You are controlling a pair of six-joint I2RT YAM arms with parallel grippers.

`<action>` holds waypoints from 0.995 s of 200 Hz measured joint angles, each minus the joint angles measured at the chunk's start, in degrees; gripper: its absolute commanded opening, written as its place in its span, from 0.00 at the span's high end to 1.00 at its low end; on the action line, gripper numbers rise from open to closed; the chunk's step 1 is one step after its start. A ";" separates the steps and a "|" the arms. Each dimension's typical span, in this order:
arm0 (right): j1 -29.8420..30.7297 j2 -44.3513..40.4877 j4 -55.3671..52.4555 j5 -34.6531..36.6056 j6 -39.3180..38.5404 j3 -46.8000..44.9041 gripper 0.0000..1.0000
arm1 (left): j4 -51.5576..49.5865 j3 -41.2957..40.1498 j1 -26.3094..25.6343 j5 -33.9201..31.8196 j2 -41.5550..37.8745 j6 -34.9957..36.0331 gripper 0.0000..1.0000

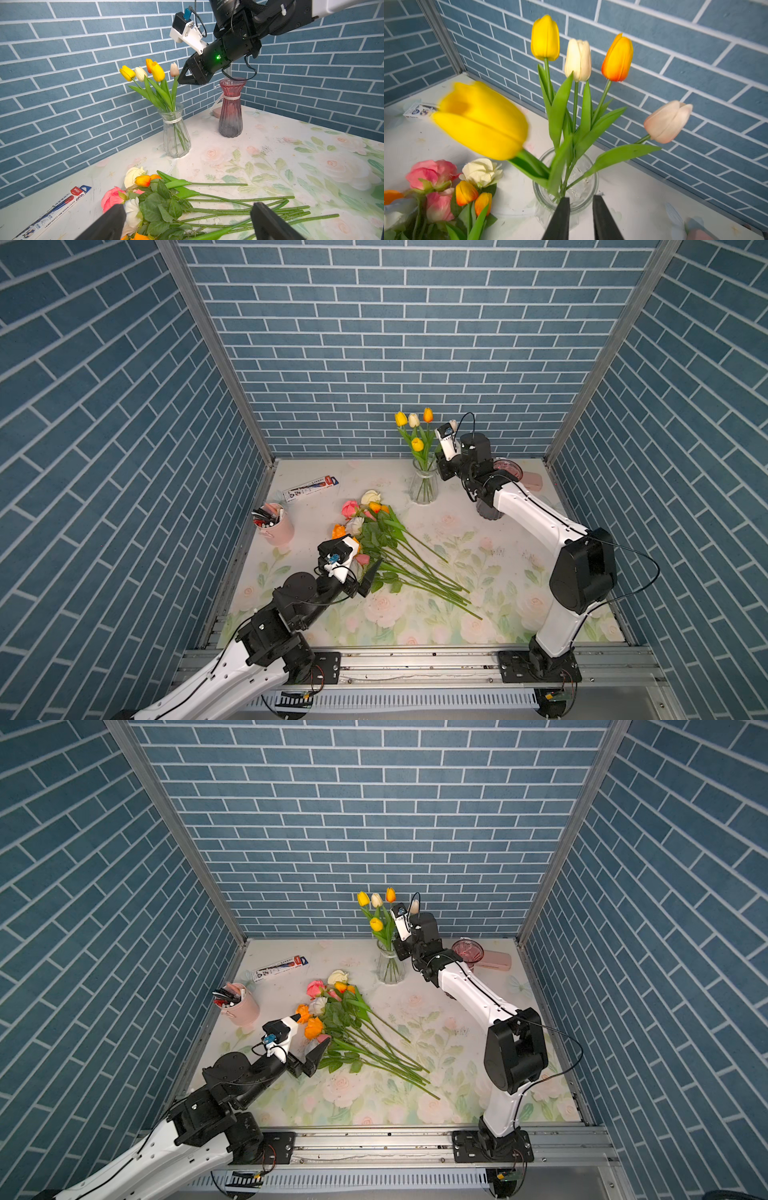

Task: Arrange the flowers in different vases according to their variety
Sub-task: Insert the flower into the vase, then pick up the flower at the center of the board.

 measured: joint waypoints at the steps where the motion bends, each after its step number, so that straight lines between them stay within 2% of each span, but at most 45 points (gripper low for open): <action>1: 0.00 0.39 -0.28 0.02 -0.02 0.48 0.77 | 0.00 0.00 0.00 0.00 0.00 -0.02 0.00; 24: 0.00 5.64 -3.78 0.13 -0.02 7.08 0.78 | -0.02 0.00 0.00 -0.04 0.00 -0.02 0.00; 53: 0.00 6.27 -6.99 -0.42 0.07 6.29 0.78 | -0.07 0.00 0.00 -0.42 0.00 0.00 0.00; 105: 1.11 -2.91 -14.16 -1.33 0.00 -6.60 0.78 | -0.07 0.00 0.00 -1.25 -0.07 0.00 0.00; 137: 7.08 -8.87 -16.35 -2.36 -0.07 -15.54 0.73 | -0.04 0.00 0.00 -2.01 -0.11 -0.02 0.00; 165: 12.44 -7.15 -16.65 -5.55 0.02 -20.35 0.66 | -0.04 0.00 0.00 -2.49 -0.11 -0.22 0.00; 199: 13.25 -0.85 -16.52 -7.80 0.26 -20.90 0.63 | -0.22 0.20 0.00 -2.86 -0.02 -0.61 0.00</action>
